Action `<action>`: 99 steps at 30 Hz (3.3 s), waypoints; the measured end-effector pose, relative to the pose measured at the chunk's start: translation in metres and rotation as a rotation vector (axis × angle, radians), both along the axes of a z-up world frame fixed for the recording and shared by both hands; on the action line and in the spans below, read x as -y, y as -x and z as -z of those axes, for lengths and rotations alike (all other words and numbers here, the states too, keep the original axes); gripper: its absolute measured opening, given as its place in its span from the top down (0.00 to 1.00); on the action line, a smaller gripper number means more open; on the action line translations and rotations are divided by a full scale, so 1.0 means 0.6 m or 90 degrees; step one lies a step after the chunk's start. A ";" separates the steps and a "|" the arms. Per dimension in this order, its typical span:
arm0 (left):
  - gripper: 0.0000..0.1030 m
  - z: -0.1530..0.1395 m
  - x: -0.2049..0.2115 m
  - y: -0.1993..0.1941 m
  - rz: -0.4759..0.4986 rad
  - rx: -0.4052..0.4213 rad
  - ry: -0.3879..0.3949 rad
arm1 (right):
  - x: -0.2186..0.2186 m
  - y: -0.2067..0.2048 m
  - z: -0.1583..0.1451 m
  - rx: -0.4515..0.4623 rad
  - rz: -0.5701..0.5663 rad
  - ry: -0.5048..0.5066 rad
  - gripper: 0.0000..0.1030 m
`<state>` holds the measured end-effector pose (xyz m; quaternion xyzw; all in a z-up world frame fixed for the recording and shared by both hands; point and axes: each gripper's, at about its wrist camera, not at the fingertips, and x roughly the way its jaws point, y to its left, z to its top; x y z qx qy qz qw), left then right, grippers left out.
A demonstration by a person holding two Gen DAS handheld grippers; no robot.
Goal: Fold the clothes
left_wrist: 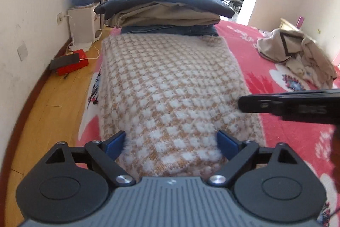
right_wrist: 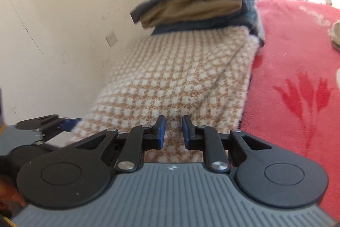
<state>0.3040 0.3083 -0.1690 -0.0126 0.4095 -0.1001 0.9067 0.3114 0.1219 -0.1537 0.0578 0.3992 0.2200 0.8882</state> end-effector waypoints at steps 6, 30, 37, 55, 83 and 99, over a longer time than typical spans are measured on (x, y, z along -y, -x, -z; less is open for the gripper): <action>0.11 0.003 0.030 -0.006 -0.027 -0.017 -0.048 | -0.003 -0.004 0.063 -0.016 0.004 0.031 0.84; 0.10 -0.001 0.051 0.003 -0.075 -0.009 -0.088 | -0.006 -0.030 -0.011 0.023 -0.011 0.004 0.85; 0.09 0.000 0.055 0.001 -0.074 -0.007 -0.099 | -0.015 -0.048 0.020 -0.009 -0.019 0.021 0.85; 0.11 -0.030 0.054 0.034 -0.090 0.030 -0.091 | 0.004 -0.044 0.016 -0.020 -0.009 -0.031 0.83; 0.00 -0.102 0.156 0.316 -0.079 -0.047 -0.047 | 0.170 0.340 -0.061 -0.066 0.116 0.108 0.30; 0.00 -0.157 0.127 0.350 -0.129 0.021 -0.056 | 0.144 0.402 -0.102 -0.059 0.137 0.122 0.20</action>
